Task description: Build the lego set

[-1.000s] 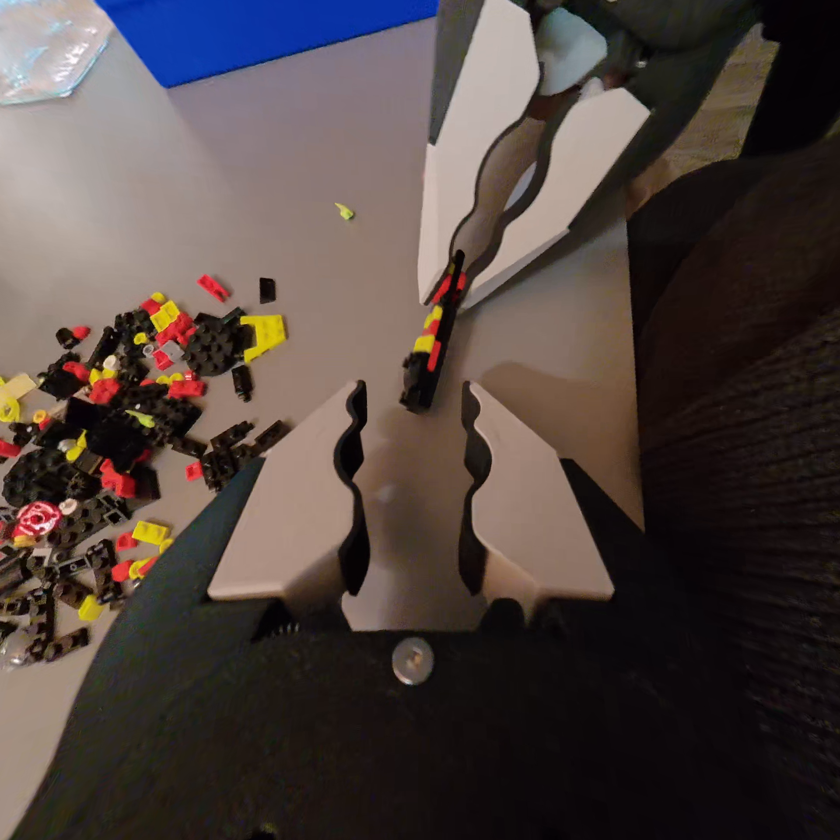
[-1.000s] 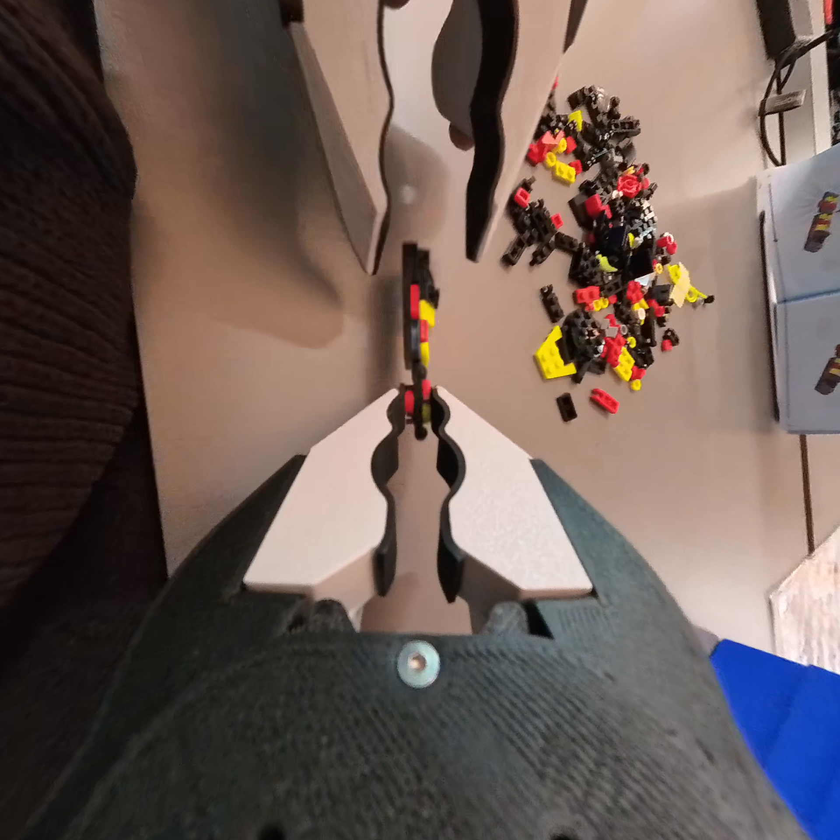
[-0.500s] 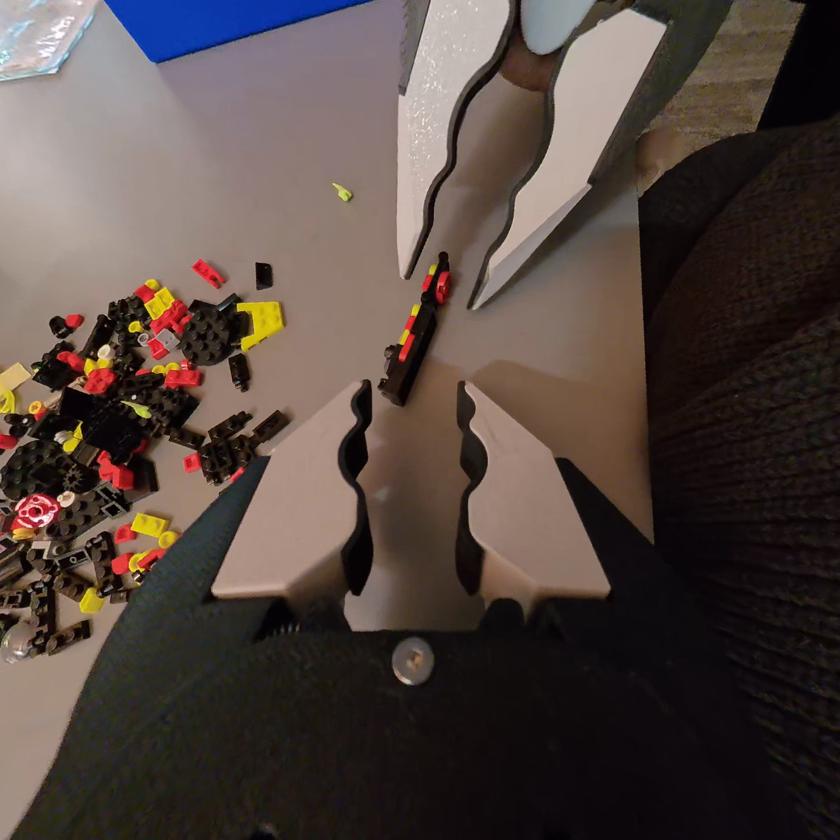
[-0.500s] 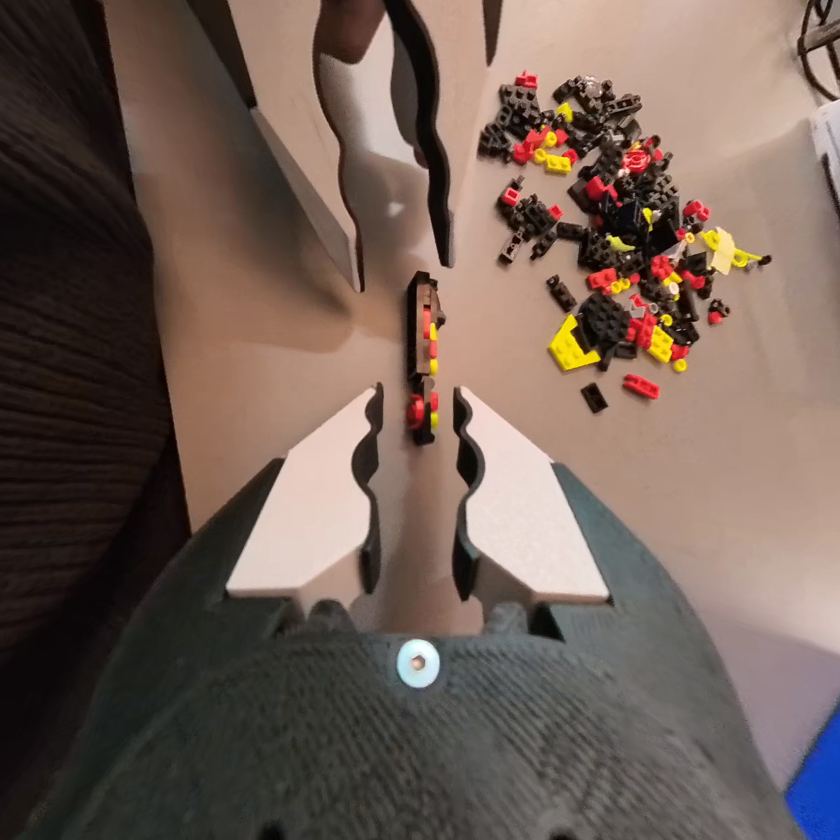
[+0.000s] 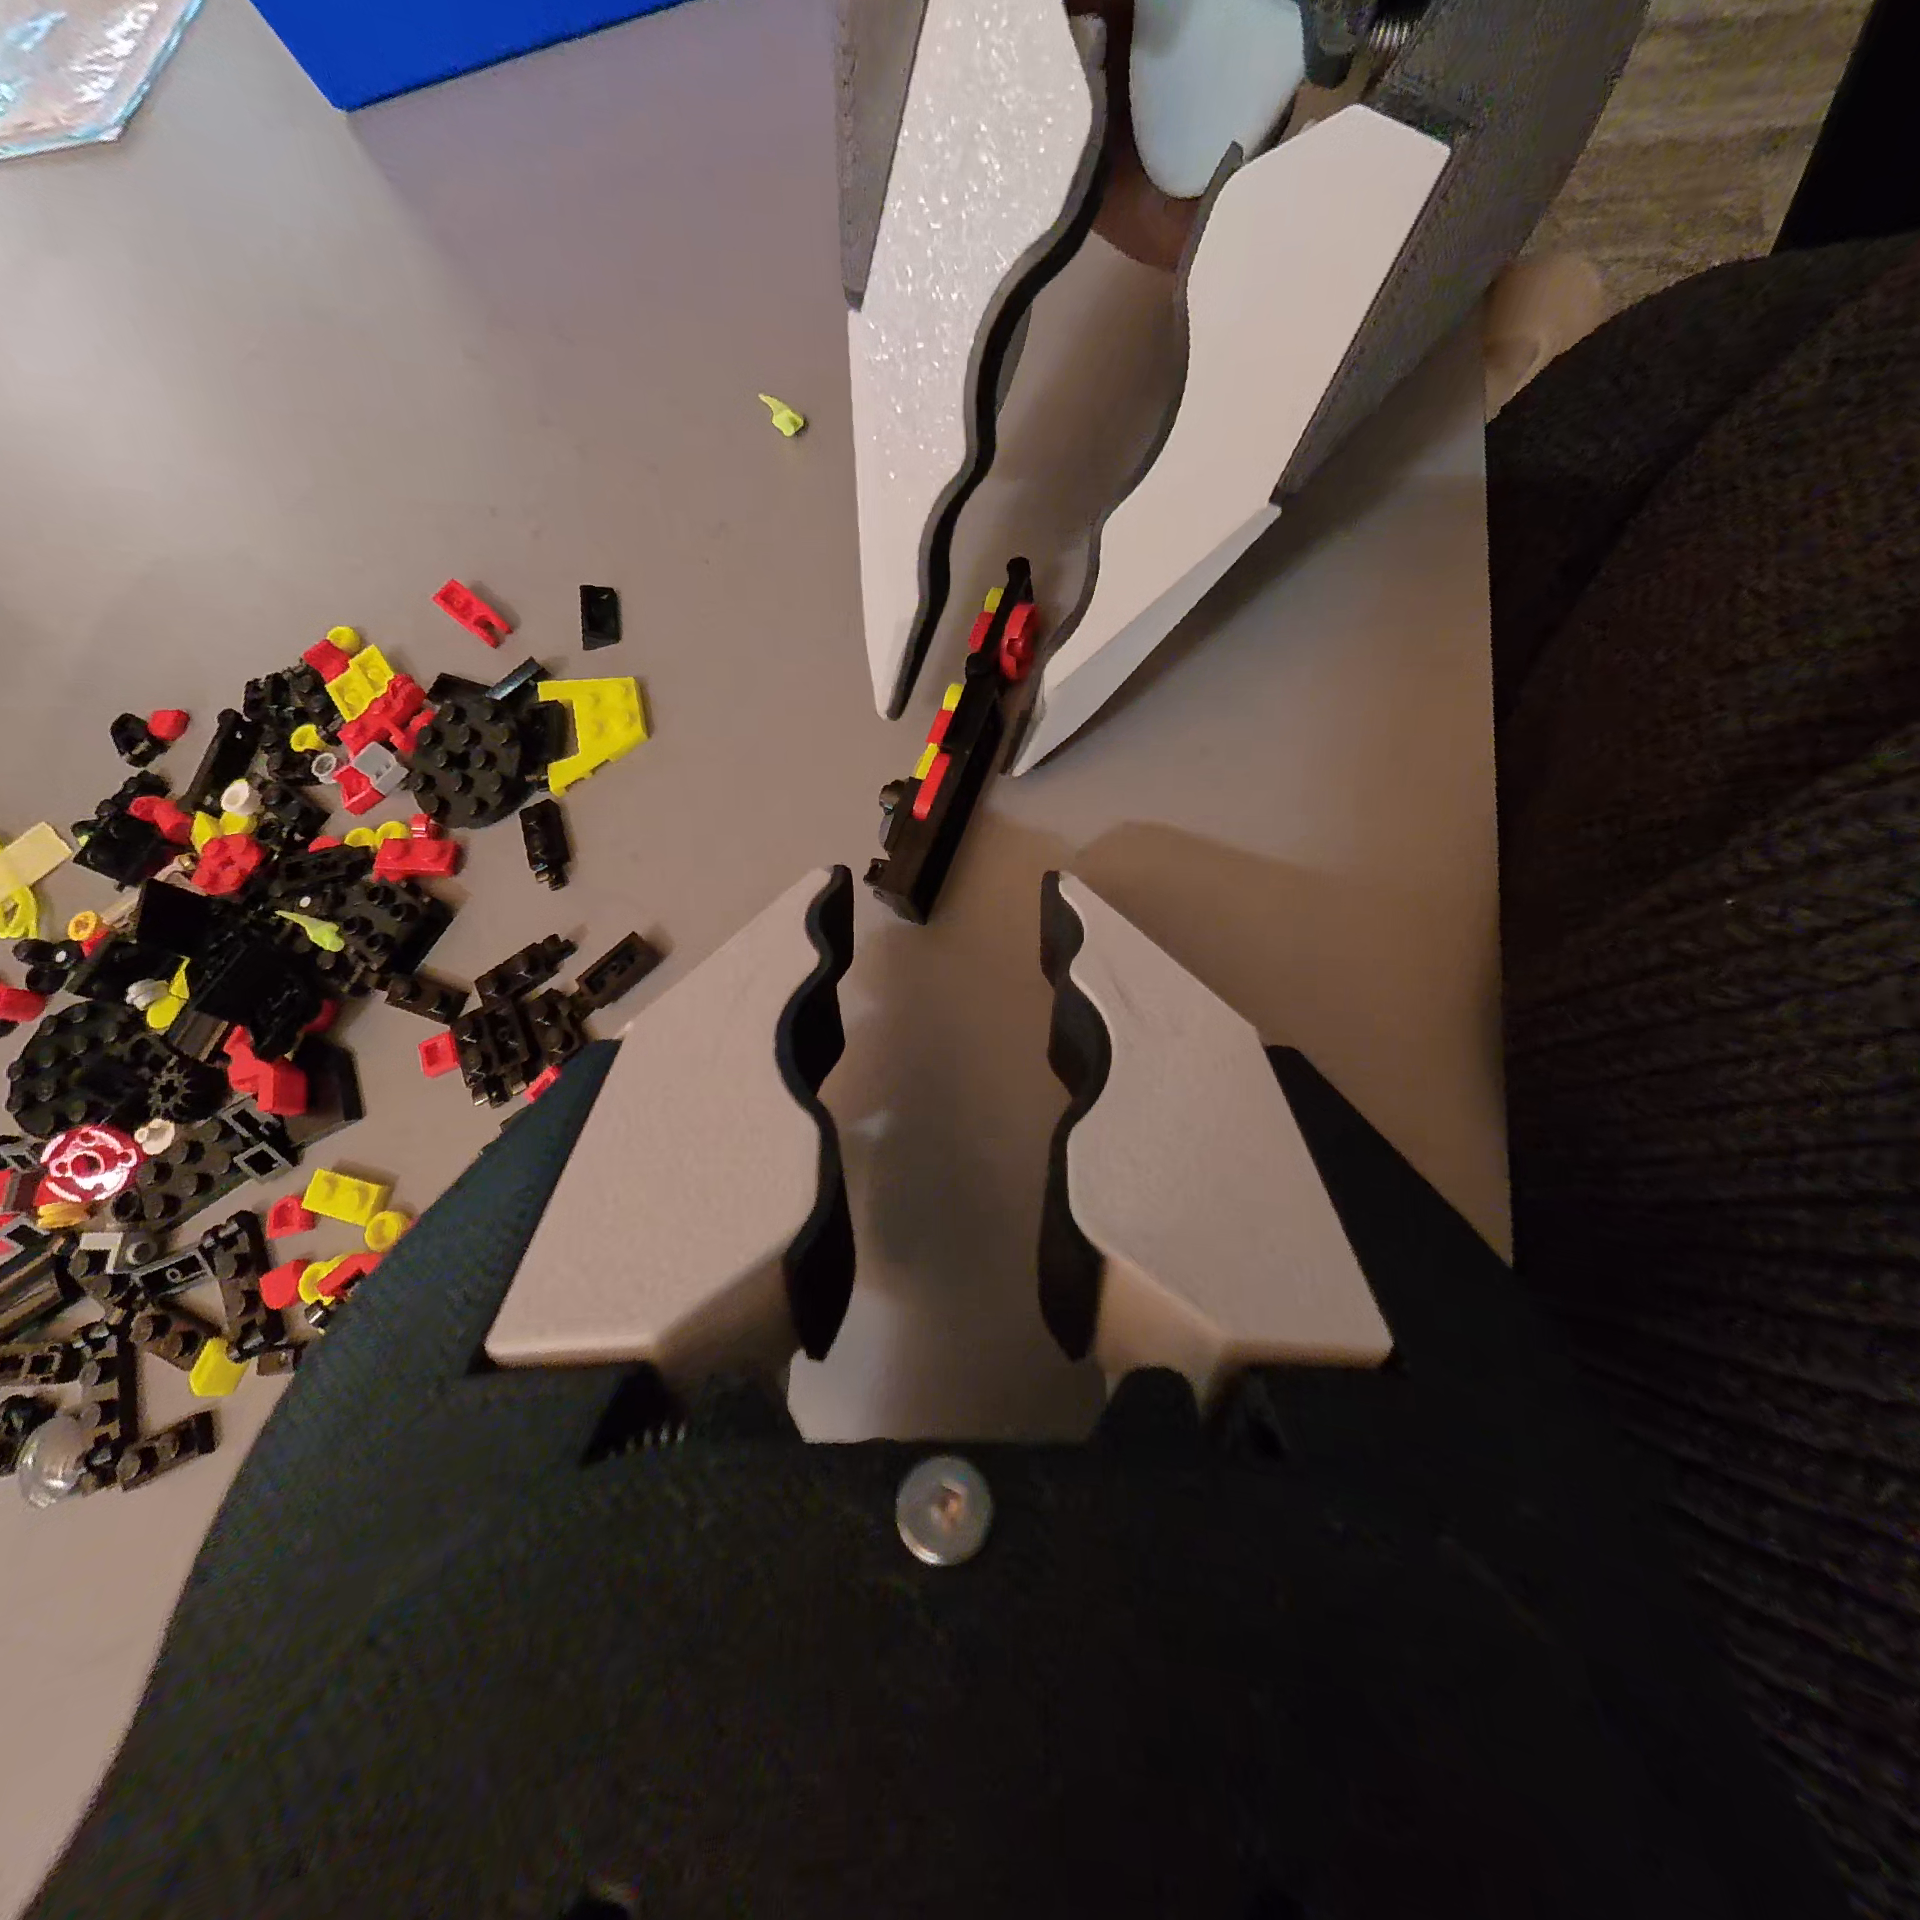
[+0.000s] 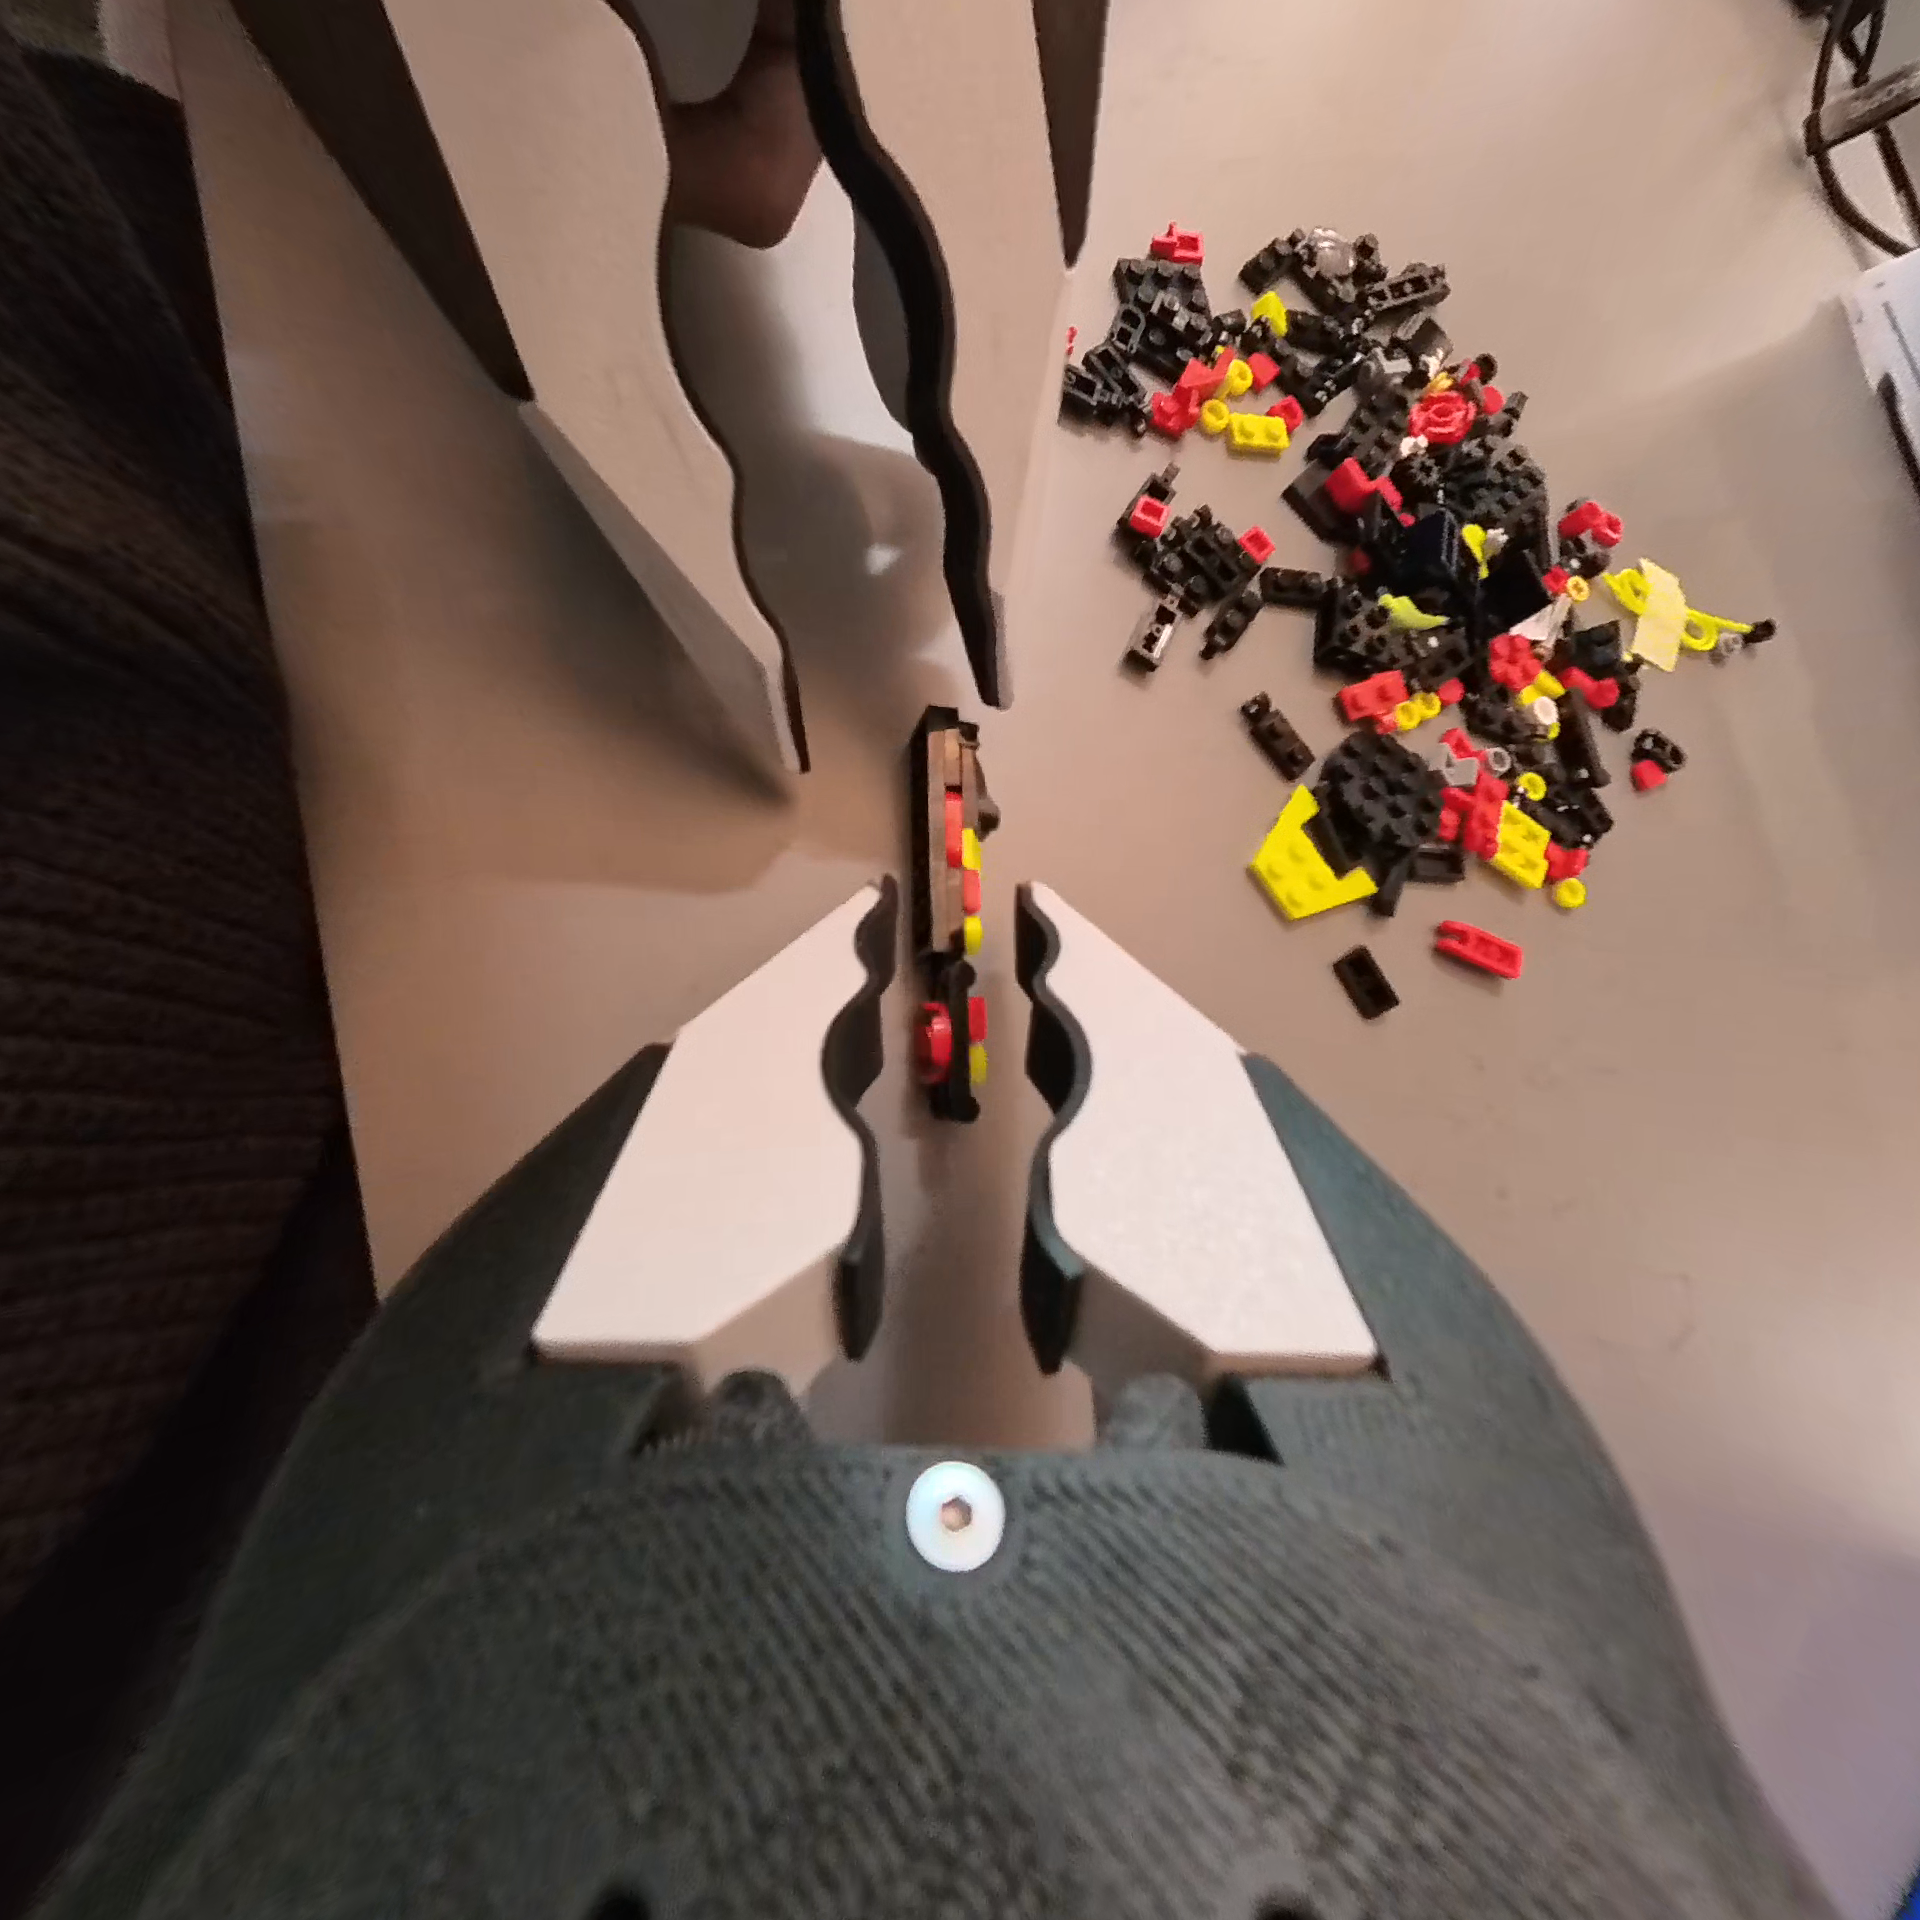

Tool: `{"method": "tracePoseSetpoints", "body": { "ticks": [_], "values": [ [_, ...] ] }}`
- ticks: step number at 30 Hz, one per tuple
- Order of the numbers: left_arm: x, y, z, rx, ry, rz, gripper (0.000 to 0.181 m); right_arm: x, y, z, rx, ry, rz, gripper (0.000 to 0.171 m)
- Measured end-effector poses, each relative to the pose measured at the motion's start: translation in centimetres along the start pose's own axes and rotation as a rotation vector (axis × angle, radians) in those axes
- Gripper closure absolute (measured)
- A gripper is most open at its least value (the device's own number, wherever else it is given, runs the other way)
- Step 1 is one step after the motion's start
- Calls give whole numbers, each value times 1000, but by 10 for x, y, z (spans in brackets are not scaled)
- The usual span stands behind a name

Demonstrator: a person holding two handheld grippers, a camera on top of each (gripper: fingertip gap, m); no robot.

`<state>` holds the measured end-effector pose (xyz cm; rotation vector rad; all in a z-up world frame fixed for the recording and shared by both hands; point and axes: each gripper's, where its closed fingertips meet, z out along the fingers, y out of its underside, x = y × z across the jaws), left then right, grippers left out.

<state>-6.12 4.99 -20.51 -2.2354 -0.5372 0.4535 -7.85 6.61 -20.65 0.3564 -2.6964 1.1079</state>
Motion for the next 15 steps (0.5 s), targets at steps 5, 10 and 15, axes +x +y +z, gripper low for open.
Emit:
{"method": "tracePoseSetpoints", "body": {
  "ticks": [5,10,15],
  "values": [
    [0,1,0,-3,1,1,147,-3,-3,-1,21,-2,-47,162],
    [0,1,0,-3,1,3,148,-8,-8,-2,26,-9,-84,163],
    [0,0,-1,6,8,2,148,-12,-10,-4,17,-6,-117,163]
  ]
}}
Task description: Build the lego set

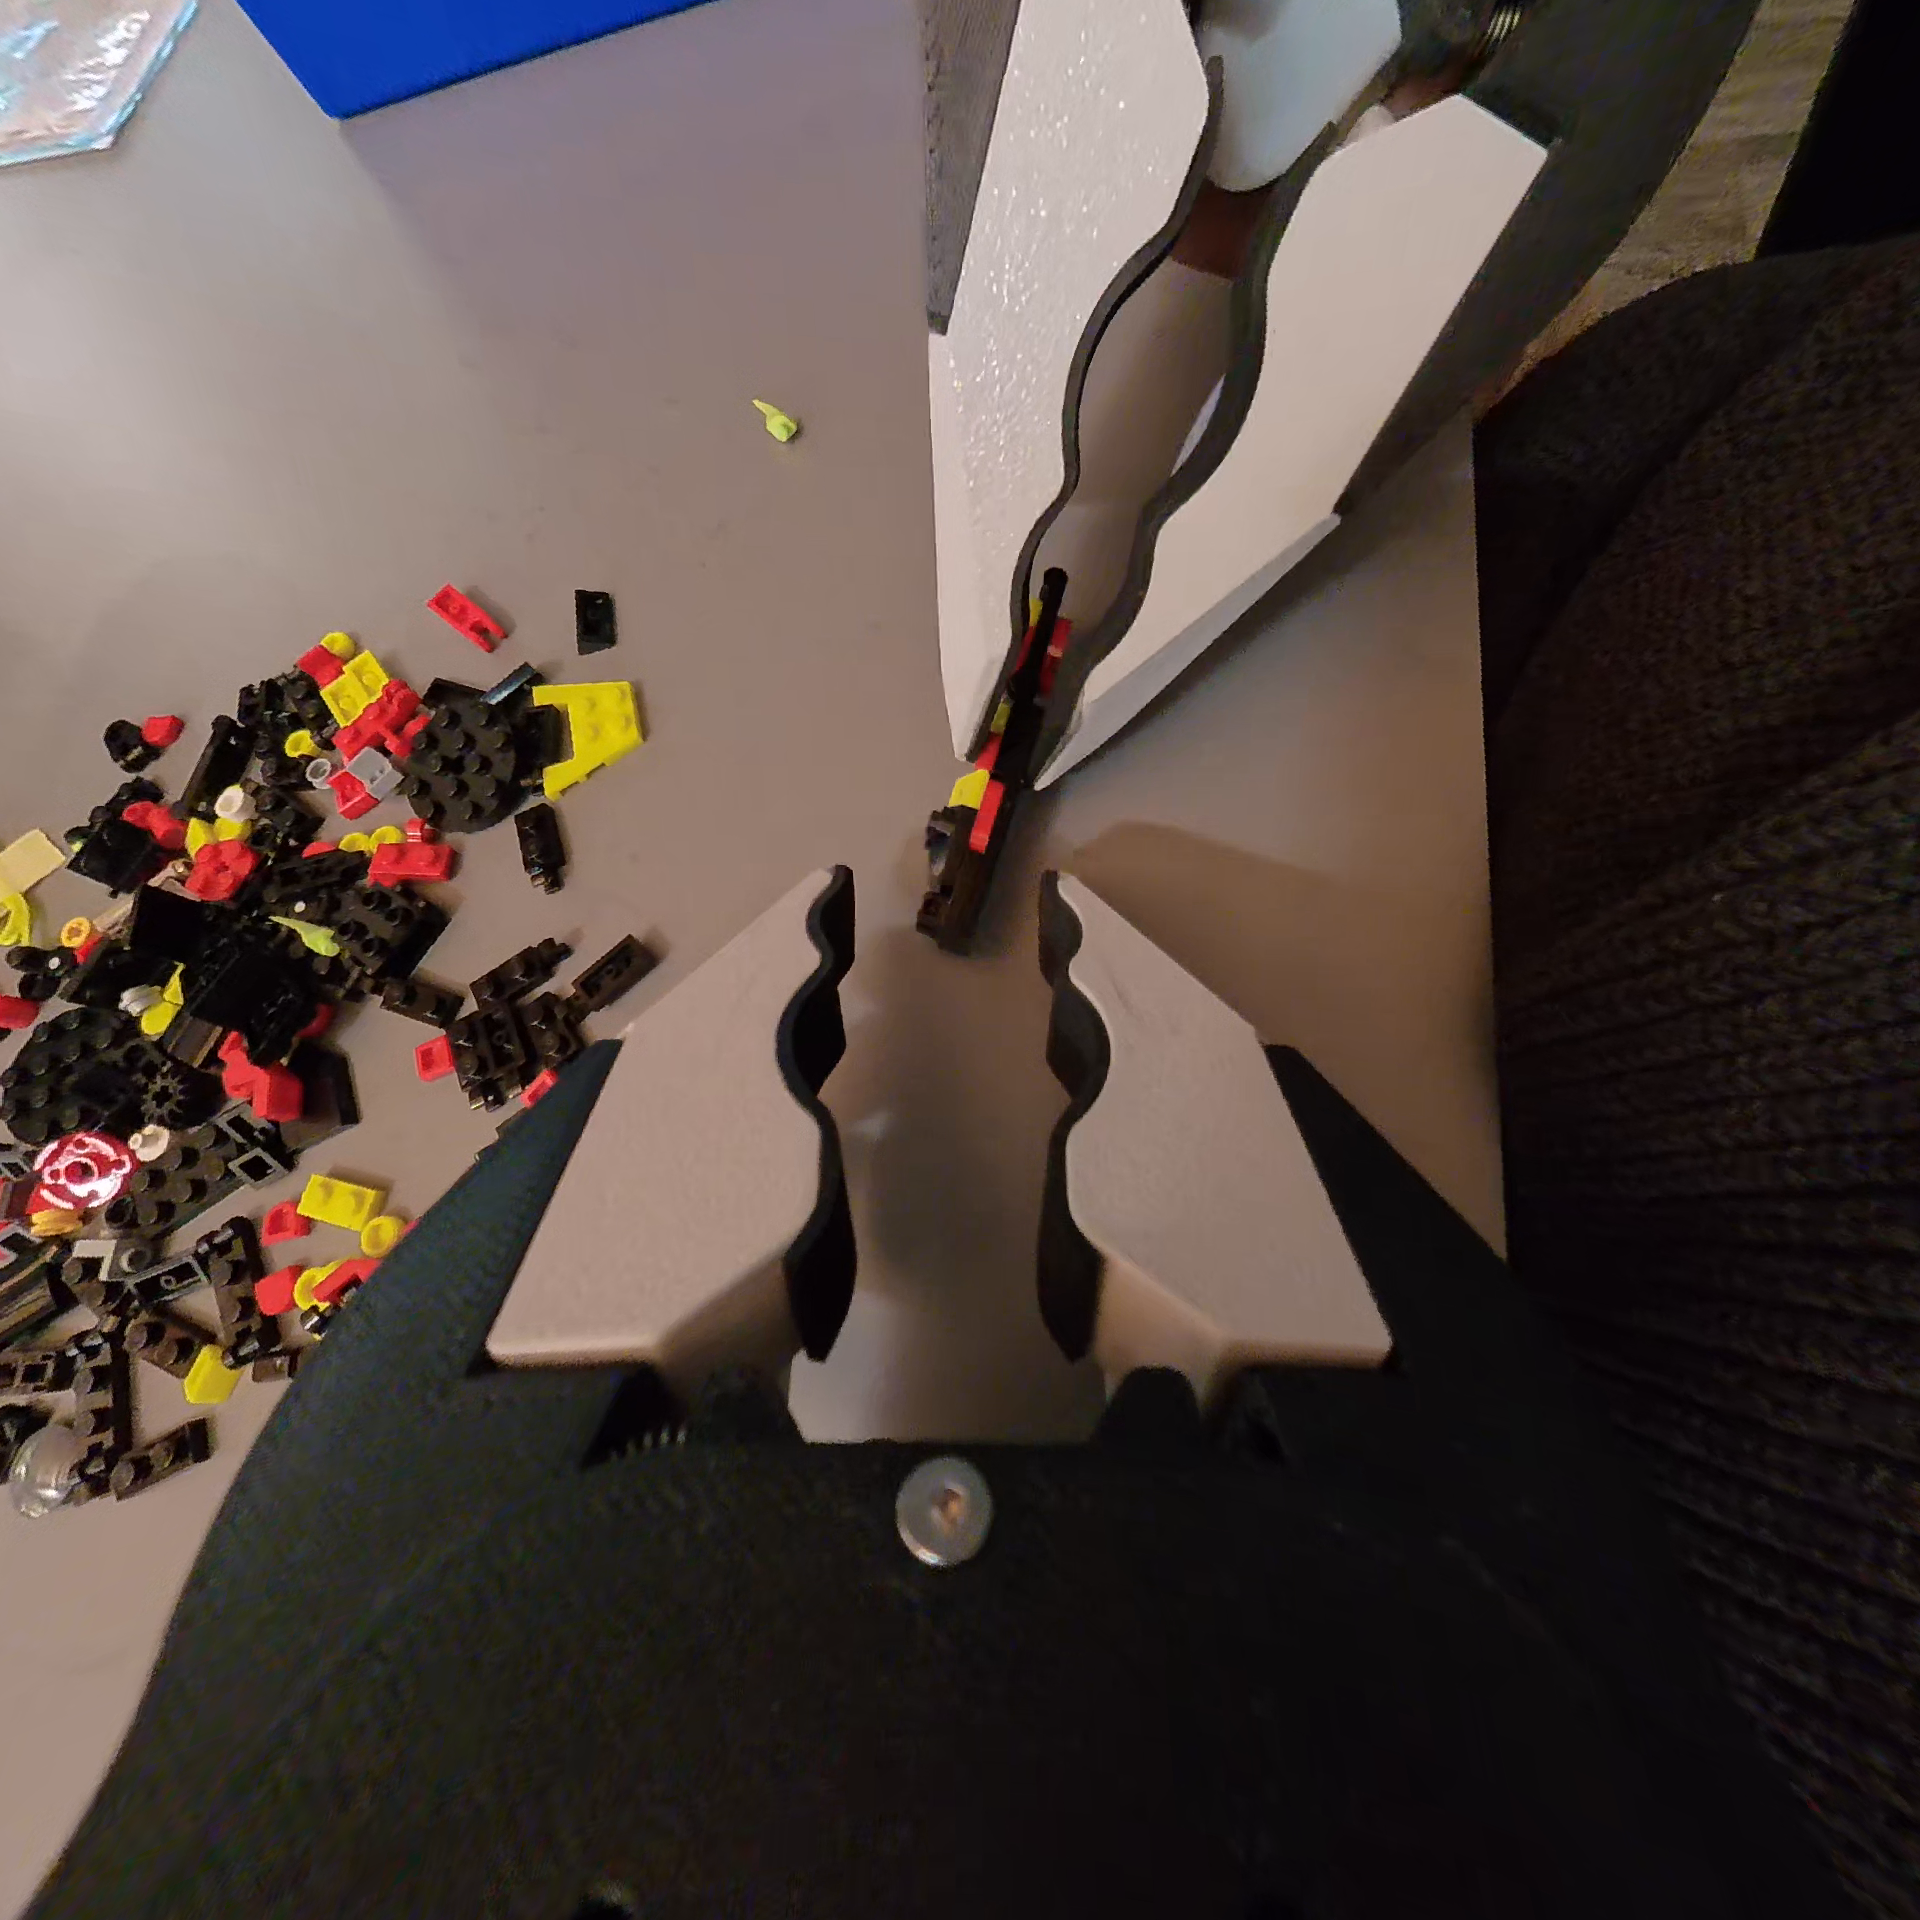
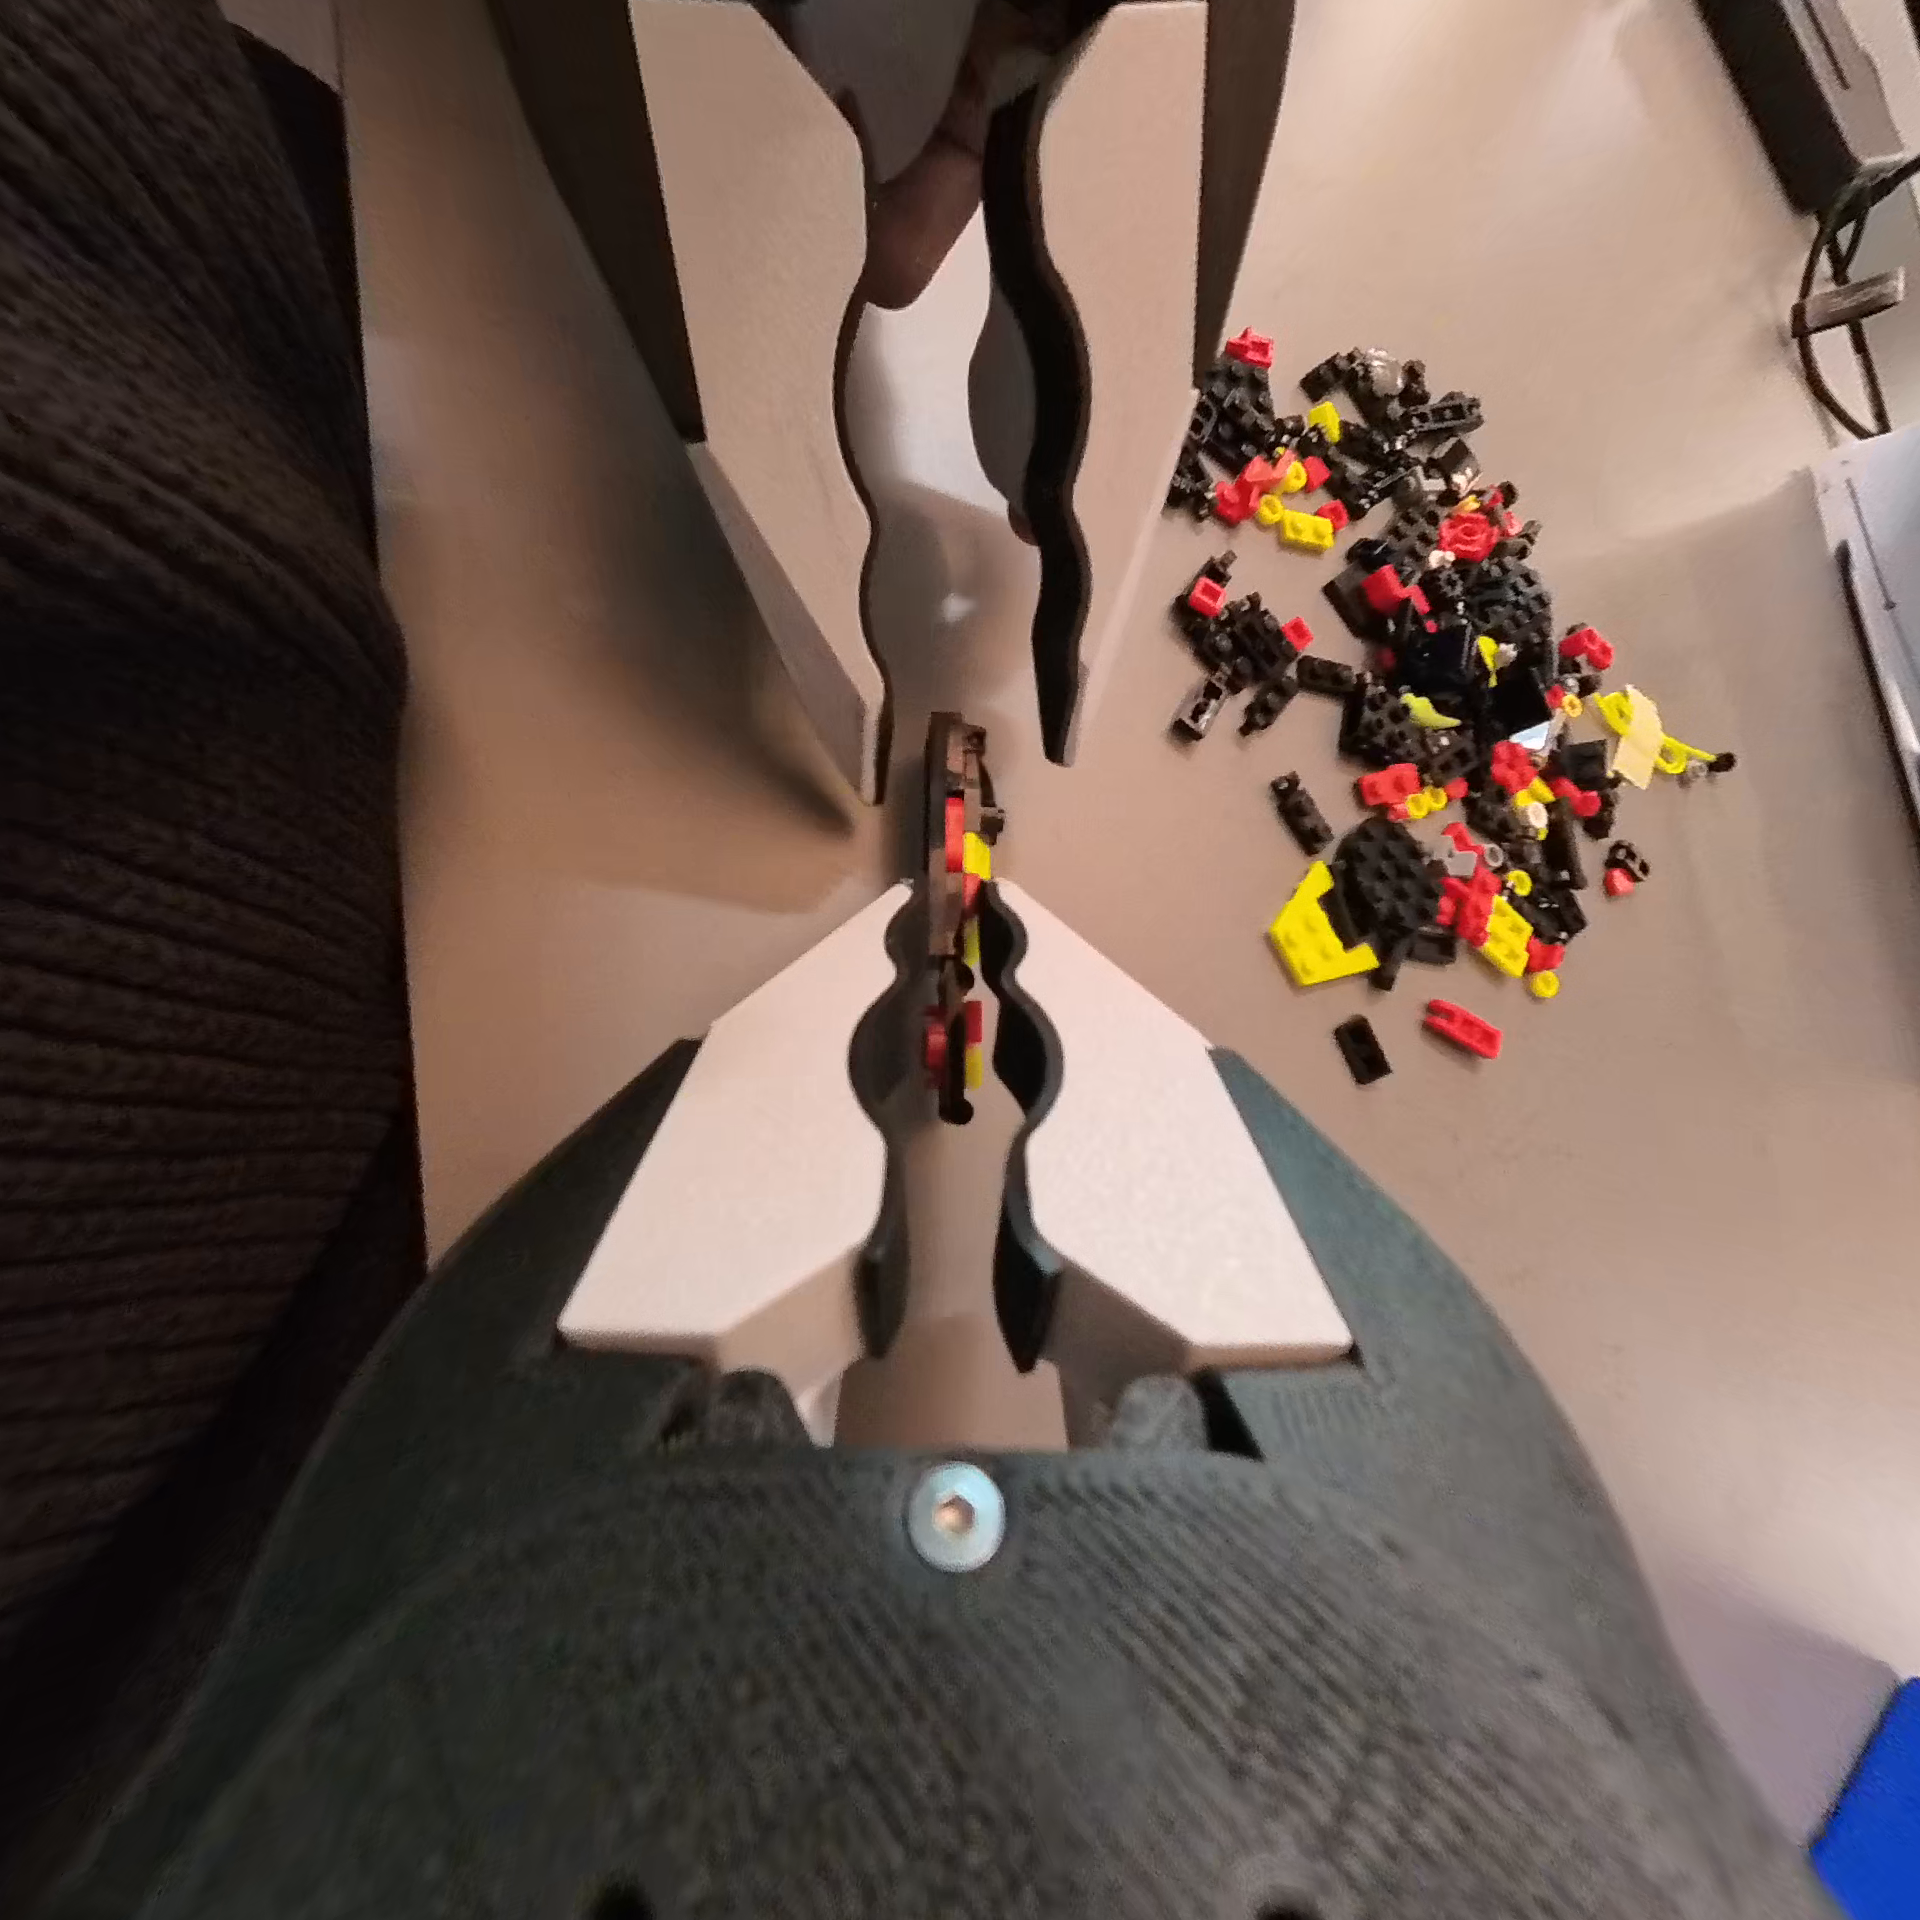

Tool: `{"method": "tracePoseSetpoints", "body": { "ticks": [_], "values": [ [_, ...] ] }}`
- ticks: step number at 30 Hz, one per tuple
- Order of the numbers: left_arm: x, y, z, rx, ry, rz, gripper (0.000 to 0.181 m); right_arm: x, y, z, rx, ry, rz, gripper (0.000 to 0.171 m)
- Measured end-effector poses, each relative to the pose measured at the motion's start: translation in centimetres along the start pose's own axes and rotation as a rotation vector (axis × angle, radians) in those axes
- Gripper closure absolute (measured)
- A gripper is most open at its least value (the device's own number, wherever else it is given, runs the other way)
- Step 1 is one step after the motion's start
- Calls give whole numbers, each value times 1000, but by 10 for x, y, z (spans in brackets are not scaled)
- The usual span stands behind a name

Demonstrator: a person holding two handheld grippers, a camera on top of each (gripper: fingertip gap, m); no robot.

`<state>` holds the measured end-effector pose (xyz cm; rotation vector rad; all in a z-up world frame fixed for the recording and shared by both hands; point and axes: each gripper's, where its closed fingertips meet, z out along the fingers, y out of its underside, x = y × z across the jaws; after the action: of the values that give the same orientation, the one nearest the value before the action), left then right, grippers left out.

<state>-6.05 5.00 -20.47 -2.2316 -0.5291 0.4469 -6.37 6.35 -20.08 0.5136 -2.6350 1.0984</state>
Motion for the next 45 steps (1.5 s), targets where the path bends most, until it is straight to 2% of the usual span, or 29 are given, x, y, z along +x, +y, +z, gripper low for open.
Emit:
{"method": "tracePoseSetpoints", "body": {
  "ticks": [7,14,18,25,30,33,37,41,45],
  "values": [
    [1,-7,-5,56,49,-72,146,4,-7,-6,25,42,-36,162],
    [11,-22,-16,143,245,-304,141,4,-23,-23,171,96,-172,163],
    [20,-34,-26,192,412,-456,145,1,-20,-26,155,139,-309,163],
    [26,-33,-26,171,471,-496,162,-7,-33,-31,205,166,-393,162],
    [24,-34,-27,192,466,-478,163,-5,-34,-32,212,181,-384,162],
    [17,-34,-26,197,415,-449,166,0,-30,-29,210,179,-305,141],
    [10,-24,-21,164,314,-333,166,12,-29,-35,286,74,16,121],
    [10,-9,-13,70,236,-209,166,37,-26,-48,361,45,261,122],
    [9,4,-6,-3,158,-106,165,52,-20,-53,380,60,382,128]
  ]
}}
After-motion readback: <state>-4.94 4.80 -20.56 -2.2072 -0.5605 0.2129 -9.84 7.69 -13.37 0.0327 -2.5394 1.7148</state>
